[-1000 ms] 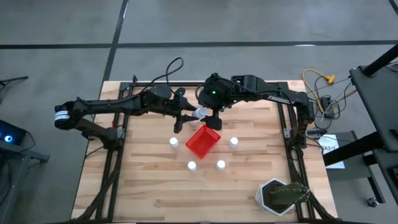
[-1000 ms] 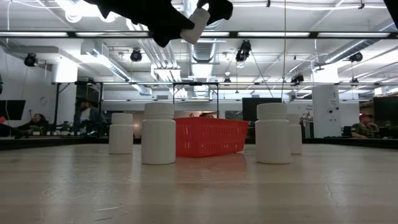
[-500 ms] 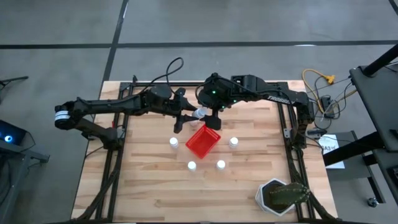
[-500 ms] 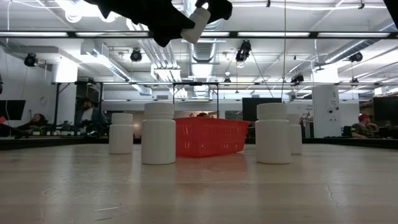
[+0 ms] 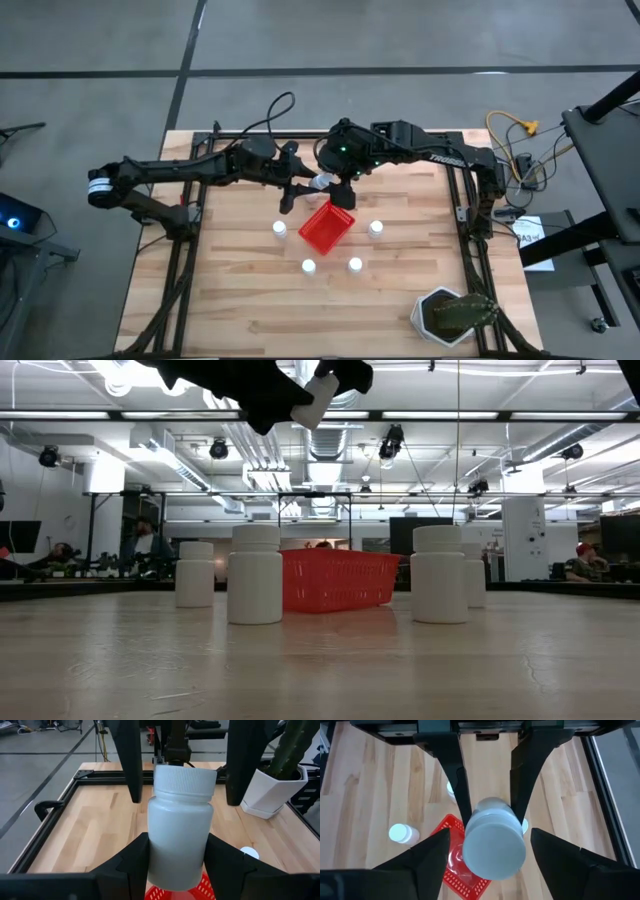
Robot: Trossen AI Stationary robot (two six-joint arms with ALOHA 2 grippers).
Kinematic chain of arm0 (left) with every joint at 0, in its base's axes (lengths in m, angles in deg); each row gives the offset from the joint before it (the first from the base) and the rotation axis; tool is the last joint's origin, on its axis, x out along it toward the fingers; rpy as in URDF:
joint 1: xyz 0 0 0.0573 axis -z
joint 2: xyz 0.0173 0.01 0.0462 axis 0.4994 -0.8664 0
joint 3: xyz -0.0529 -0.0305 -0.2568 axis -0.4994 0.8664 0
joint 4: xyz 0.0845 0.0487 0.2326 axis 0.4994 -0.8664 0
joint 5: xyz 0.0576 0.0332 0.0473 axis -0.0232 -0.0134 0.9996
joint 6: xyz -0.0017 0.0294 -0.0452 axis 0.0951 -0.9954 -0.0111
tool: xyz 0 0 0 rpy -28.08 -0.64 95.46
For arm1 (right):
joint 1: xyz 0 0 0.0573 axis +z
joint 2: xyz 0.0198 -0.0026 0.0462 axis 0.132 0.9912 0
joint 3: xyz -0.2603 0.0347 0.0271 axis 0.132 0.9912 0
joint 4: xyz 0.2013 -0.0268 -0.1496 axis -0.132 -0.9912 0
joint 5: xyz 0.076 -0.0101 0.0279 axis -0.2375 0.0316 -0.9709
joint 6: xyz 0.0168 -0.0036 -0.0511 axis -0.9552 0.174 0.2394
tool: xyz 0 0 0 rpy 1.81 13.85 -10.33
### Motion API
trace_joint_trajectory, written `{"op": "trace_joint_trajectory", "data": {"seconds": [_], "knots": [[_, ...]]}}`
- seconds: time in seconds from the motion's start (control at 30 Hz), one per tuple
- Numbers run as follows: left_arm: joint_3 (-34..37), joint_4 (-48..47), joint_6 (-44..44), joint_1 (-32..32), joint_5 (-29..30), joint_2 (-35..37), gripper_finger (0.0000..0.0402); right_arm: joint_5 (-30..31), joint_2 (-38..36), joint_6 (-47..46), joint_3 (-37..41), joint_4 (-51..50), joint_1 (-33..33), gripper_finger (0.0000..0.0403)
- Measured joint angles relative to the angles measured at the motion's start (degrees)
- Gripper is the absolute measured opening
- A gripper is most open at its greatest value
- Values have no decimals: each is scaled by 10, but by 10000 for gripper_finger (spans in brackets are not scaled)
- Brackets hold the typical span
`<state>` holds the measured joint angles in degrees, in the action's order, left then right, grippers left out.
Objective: Pick and place pill bottles into a basket
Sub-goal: Put the white pill bottle into the red basket
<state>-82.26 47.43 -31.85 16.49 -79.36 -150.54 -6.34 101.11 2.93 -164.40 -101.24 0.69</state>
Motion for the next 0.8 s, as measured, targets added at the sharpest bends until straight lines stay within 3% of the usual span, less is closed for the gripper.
{"op": "trace_joint_trajectory", "data": {"seconds": [0.8], "knots": [[2, 10, 1, 0, -5, 0, 149, -13, 0, 0, 17, 10, -1, 232]]}}
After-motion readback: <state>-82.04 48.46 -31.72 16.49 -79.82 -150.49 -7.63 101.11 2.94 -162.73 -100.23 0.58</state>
